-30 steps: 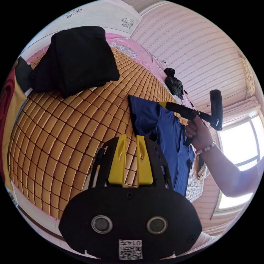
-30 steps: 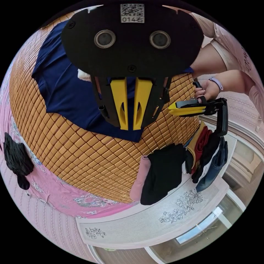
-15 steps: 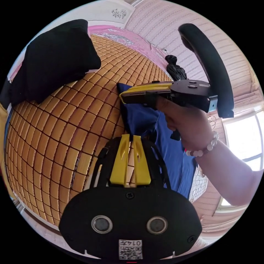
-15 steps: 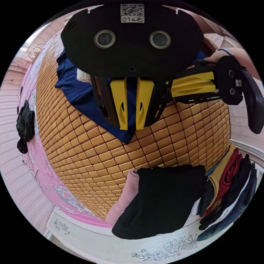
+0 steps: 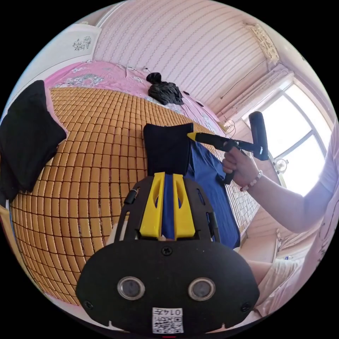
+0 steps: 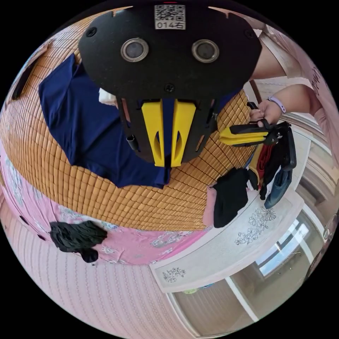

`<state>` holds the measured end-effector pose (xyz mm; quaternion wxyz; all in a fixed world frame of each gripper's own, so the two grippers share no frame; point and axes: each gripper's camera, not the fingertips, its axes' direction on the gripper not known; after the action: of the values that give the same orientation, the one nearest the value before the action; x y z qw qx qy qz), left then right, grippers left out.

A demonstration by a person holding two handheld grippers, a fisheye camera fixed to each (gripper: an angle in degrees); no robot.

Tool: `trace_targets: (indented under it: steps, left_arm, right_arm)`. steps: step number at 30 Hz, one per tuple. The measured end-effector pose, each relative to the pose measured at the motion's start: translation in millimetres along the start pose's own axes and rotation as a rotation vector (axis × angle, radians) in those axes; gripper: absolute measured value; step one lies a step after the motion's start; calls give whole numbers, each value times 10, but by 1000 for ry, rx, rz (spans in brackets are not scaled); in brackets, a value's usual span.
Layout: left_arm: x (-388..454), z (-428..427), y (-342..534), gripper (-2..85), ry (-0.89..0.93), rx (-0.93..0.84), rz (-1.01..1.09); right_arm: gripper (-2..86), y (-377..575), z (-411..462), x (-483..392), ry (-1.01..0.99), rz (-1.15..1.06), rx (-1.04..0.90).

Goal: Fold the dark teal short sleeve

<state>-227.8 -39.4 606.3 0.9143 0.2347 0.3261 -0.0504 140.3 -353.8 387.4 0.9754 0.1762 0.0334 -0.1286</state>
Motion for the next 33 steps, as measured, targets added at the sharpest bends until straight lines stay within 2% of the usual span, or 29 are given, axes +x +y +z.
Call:
trace_targets:
  steps: [3, 6, 15, 17, 19, 24, 26, 29, 33]
  left_arm:
    - [31, 147, 60, 47, -32, -91, 8]
    - [22, 301, 33, 48, -55, -149, 5]
    - [237, 887, -245, 50, -186, -236, 135]
    - [257, 1072, -284, 29, -218, -302, 140]
    - [269, 1092, -320, 6, -206, -291, 134]
    - [286, 1065, -360, 4, -199, -239, 90]
    - [217, 1120, -360, 34, -218, -248, 29]
    - [120, 1083, -381, 62, -147, -222, -65]
    - [212, 968, -380, 60, -154, -204, -50]
  right_arm:
    - [57, 303, -13, 346, 26, 127, -135]
    - [59, 372, -53, 459, 32, 143, -131]
    - [71, -380, 459, 321, 69, -84, -137]
    - [50, -503, 609, 338, 88, -99, -188]
    - [14, -594, 727, 348, 57, -136, -279]
    - [13, -575, 651, 388, 76, -176, -255]
    - [28, -523, 621, 465, 59, -161, -265]
    - [49, -381, 269, 630, 80, -72, -174]
    - [47, 288, -506, 939, 135, 67, 2]
